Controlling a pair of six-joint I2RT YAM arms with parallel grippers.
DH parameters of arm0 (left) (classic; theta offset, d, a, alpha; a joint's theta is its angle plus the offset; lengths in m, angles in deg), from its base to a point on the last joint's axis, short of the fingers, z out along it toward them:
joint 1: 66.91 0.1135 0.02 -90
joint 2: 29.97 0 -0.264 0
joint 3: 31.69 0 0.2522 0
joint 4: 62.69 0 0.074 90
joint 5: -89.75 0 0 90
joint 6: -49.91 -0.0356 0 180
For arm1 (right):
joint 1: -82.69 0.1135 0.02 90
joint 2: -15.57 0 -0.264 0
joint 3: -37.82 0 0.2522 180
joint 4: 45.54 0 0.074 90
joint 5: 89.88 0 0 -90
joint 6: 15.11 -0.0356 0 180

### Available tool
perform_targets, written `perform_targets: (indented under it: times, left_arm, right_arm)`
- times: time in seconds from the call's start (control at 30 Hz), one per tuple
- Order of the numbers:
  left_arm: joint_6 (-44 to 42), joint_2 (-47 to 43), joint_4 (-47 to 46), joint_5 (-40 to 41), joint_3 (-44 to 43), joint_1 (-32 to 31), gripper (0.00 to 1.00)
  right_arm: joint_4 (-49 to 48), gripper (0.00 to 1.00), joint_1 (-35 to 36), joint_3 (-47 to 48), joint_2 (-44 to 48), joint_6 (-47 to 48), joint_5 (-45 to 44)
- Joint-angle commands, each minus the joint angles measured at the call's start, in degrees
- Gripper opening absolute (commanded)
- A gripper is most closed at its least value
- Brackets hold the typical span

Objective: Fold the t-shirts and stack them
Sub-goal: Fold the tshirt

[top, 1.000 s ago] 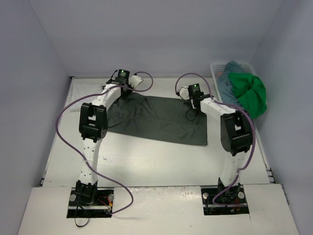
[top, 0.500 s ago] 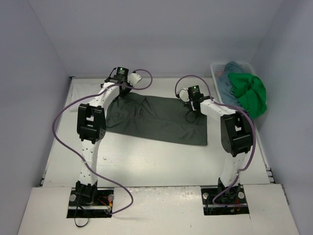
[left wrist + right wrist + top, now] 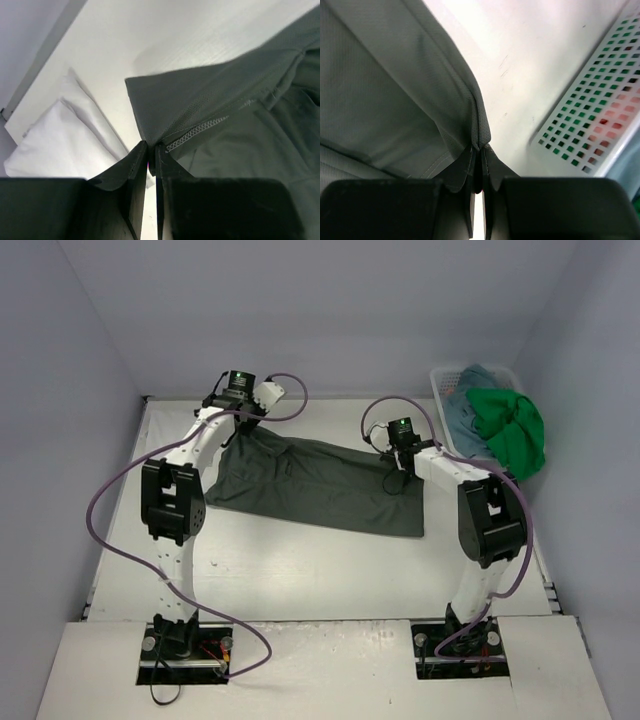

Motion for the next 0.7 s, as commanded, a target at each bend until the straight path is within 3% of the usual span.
perform_targets:
  times: [0.0,0.67]
  left_arm:
    - [0.59,-6.06,-0.37,-0.68,1.33,0.64,0.07]
    - [-0.29,-14.85,3.4,-4.46,9.86,1.78,0.07]
  right_arm:
    - [-0.97,0.0,0.43,-0.51,4.52,1.21,-2.12]
    - [-0.89,0.0,0.69,-3.15,5.93,4.2,-4.22]
